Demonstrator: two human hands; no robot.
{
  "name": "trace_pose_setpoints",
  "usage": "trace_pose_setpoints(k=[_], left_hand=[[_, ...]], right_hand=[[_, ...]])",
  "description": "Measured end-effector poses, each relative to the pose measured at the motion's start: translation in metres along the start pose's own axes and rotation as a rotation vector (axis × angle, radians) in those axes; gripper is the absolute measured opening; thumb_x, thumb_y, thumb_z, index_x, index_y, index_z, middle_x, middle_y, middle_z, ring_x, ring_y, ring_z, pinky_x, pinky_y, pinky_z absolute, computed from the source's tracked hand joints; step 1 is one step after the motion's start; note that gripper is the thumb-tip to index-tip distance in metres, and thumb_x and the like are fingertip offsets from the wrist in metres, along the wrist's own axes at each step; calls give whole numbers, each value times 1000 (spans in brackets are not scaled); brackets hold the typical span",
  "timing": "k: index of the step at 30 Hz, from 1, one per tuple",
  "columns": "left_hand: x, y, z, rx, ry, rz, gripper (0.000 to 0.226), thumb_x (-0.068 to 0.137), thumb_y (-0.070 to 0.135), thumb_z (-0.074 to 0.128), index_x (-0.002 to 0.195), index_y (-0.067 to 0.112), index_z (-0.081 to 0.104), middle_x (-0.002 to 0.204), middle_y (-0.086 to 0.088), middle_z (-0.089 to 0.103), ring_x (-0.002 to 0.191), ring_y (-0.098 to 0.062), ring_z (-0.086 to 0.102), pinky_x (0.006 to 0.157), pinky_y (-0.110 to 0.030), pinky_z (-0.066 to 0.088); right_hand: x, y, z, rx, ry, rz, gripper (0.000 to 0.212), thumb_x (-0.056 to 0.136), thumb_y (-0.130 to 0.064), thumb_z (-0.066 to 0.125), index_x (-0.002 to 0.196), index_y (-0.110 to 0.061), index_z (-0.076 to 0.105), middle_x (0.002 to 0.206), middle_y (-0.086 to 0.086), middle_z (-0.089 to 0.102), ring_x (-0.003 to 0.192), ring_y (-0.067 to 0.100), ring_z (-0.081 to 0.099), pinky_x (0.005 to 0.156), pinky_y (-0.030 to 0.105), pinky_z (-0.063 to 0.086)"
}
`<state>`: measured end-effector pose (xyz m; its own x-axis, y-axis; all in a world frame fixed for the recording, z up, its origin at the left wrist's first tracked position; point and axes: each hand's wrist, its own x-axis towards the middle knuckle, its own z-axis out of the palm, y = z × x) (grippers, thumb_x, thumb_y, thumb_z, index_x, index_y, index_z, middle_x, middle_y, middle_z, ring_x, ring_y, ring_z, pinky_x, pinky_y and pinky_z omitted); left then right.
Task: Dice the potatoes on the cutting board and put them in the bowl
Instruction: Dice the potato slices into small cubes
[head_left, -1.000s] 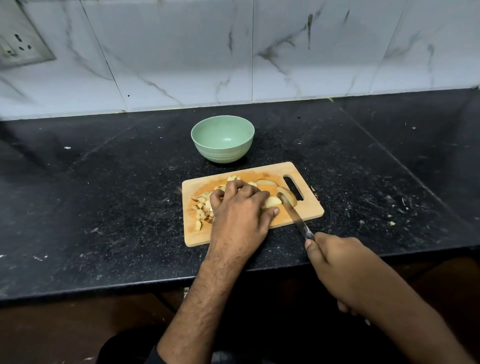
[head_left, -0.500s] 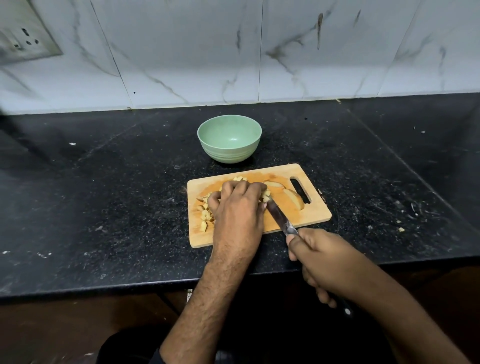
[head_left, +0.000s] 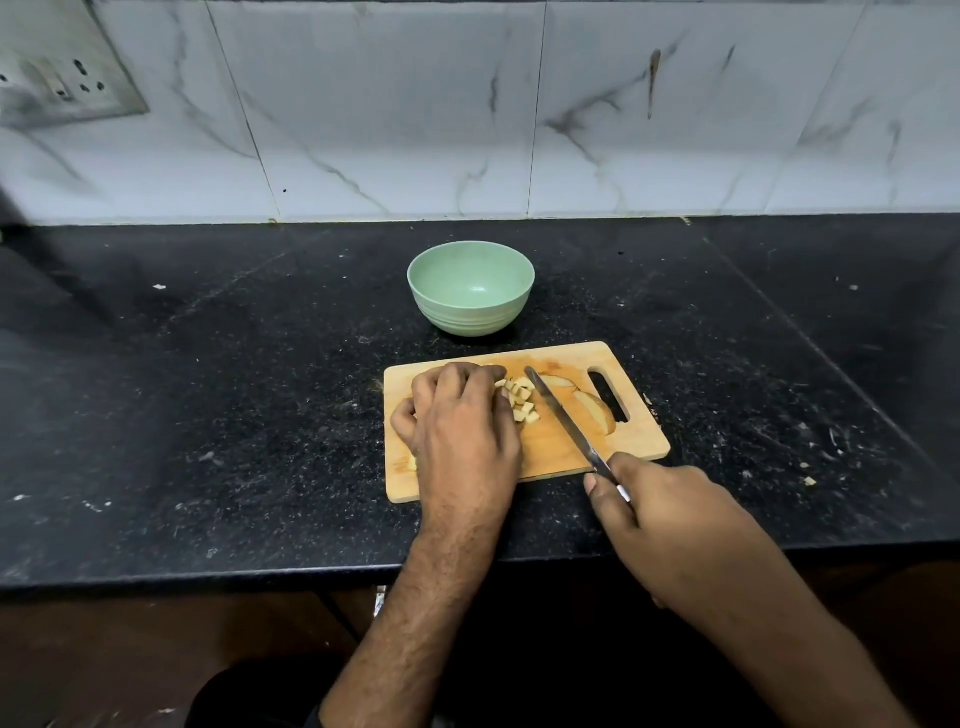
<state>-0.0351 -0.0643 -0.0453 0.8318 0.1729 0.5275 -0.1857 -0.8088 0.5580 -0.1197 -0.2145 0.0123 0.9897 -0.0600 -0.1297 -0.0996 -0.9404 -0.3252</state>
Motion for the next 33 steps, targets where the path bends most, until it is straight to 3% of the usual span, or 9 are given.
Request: trace_pose_setpoints(k=[13, 21, 26, 33], left_hand=[[0, 2, 0, 39, -87, 64, 30, 94, 54, 58, 100, 28, 71, 112, 11, 57, 114, -14, 41, 98, -45, 29], [-1, 5, 3, 97, -117, 184, 28, 93, 50, 61, 106, 27, 71, 112, 9, 60, 112, -16, 43, 96, -43, 28], [13, 18, 1, 168, -154, 277, 22, 94, 41, 61, 109, 27, 70, 110, 9, 61, 114, -18, 45, 95, -41, 22], [60, 42, 8, 284, -435, 307, 21, 96, 30, 61, 115, 28, 70, 119, 6, 64, 124, -20, 42, 104, -48, 26]], right_hand=[[-3, 9, 1, 54, -9, 62, 37, 101, -57, 34, 79, -29, 43, 71, -2, 61, 62, 13, 64, 73, 40, 57], [-3, 13, 4, 78, -24, 80, 35, 101, -56, 33, 88, -28, 50, 71, -3, 63, 64, 15, 65, 73, 40, 58], [-4, 17, 3, 72, -35, 101, 37, 102, -54, 33, 84, -26, 48, 73, -2, 62, 64, 16, 64, 74, 40, 57], [-8, 21, -1, 36, -71, 112, 36, 103, -53, 32, 88, -26, 51, 72, -1, 62, 58, 10, 57, 73, 36, 58]])
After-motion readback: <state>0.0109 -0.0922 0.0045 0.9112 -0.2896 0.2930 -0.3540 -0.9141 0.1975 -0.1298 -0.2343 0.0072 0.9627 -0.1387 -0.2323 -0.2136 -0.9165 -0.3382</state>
